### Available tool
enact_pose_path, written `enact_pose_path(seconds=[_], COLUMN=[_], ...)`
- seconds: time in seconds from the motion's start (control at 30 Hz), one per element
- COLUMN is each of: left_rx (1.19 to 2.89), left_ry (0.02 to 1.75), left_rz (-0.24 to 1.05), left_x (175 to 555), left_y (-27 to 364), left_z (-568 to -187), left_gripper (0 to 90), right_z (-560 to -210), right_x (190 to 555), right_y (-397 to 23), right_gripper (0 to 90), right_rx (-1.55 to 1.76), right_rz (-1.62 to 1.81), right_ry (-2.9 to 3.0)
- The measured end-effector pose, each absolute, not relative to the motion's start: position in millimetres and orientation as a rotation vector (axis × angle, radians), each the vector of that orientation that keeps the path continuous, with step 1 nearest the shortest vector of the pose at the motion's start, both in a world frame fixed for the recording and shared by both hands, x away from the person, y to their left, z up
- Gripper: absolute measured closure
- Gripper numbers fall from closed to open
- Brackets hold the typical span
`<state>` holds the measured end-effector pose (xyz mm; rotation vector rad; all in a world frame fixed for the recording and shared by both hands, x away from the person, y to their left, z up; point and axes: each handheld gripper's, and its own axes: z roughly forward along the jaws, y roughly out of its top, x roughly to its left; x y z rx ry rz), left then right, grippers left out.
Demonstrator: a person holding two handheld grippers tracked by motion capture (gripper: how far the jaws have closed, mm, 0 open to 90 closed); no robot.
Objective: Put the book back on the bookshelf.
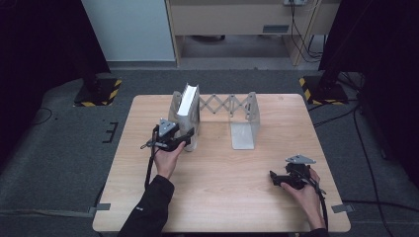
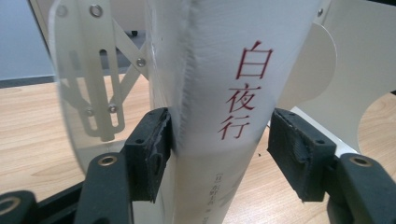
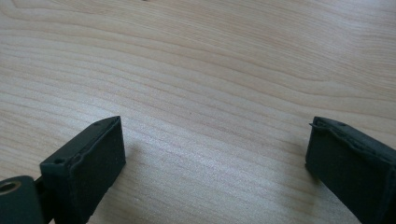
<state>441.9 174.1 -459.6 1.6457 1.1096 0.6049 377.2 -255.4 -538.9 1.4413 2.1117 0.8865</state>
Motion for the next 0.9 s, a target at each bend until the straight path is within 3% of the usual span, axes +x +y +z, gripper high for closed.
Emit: enact_pose_path(seconds=[0.1, 0.9], left_rx=[1.636, 1.592], left_ry=[1.106, 1.107], left_rz=[0.581, 0.554], left_x=[442.5, 446.9], left_y=[171.8, 162.0], left_z=[-459.3, -461.8], left_gripper=[42.5, 33.1], right_z=[-538.9, -538.8], right_x=[377.2, 376.9], right_y=[-255.4, -254.8], right_gripper=[5.1, 5.1], right_rx=[1.441, 1.441], right_rz=[0.886, 0.888], right_ry=[2.112, 2.114])
